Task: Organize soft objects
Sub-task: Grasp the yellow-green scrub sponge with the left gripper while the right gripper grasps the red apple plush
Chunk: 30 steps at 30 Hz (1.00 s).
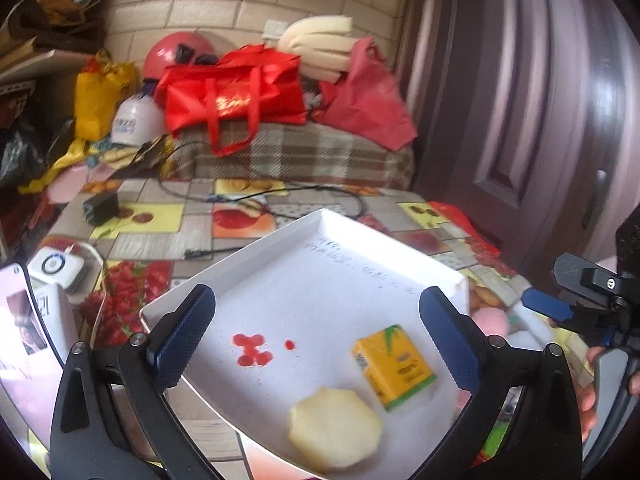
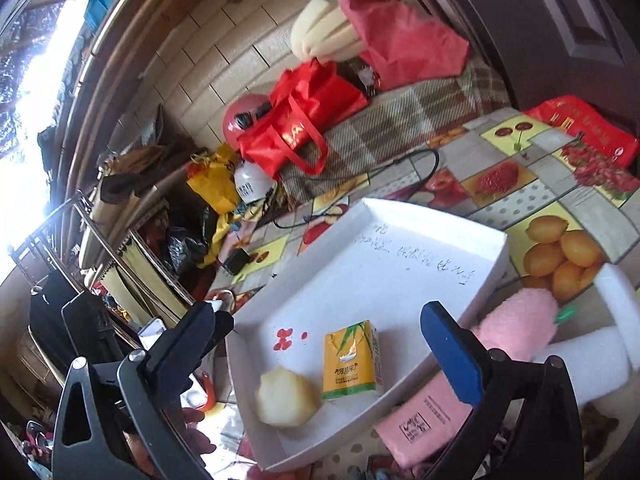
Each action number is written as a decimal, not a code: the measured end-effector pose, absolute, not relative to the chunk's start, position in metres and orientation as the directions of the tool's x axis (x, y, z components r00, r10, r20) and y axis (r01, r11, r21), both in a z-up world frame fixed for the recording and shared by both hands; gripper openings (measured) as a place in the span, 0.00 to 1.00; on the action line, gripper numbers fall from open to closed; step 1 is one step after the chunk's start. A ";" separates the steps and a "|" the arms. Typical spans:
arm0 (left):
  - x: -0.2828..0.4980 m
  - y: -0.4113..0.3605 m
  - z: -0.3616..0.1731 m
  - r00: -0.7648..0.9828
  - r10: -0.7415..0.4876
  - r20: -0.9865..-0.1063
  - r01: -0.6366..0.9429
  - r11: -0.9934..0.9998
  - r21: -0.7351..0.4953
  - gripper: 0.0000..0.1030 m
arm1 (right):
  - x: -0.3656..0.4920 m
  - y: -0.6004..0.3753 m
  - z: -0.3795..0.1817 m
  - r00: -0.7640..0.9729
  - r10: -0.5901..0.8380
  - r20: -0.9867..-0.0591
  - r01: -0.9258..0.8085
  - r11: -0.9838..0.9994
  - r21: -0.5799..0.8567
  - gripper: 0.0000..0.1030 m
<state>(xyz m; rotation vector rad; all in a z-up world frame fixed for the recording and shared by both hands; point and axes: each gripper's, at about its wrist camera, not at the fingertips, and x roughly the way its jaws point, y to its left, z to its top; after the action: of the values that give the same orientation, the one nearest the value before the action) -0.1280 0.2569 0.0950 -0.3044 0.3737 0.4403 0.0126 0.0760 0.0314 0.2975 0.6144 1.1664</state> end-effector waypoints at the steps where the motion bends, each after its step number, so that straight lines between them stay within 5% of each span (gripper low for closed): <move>1: -0.132 0.253 0.098 0.851 0.338 -0.401 -0.442 0.873 -0.204 1.00 | 0.011 0.072 0.033 0.252 0.924 -0.288 -0.771 0.372 0.517 1.00; 7: -0.179 0.217 0.108 0.911 0.192 -0.366 -0.256 0.957 -0.134 1.00 | -0.016 0.045 0.031 0.187 0.933 -0.307 -0.865 0.304 0.398 1.00; 15: -0.196 0.185 0.059 0.832 0.005 -0.555 -0.071 0.993 -0.098 1.00 | -0.058 0.048 -0.023 0.127 0.845 -0.519 -0.919 0.296 0.259 1.00; 21: -0.184 0.169 0.039 0.766 -0.044 -0.641 -0.017 0.996 -0.088 0.98 | -0.068 0.057 -0.038 0.078 0.829 -0.554 -0.930 0.260 0.259 0.84; 24: -0.181 0.163 0.033 0.745 -0.066 -0.664 0.009 0.996 -0.090 0.89 | -0.072 0.063 -0.040 0.096 0.818 -0.567 -0.933 0.272 0.234 0.78; 26: -0.176 0.164 0.024 0.714 -0.067 -0.696 0.001 0.996 -0.094 0.74 | -0.073 0.066 -0.043 0.113 0.809 -0.577 -0.933 0.287 0.219 0.78; 30: -0.169 0.164 0.015 0.686 -0.077 -0.724 0.003 0.995 -0.103 0.67 | -0.073 0.073 -0.047 0.125 0.795 -0.594 -0.936 0.292 0.195 0.78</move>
<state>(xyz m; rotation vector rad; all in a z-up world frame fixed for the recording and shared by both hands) -0.1692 0.1640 0.0151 -0.0958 0.8141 -0.0450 -0.0726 0.0728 -0.0467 -0.2490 0.6817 1.2805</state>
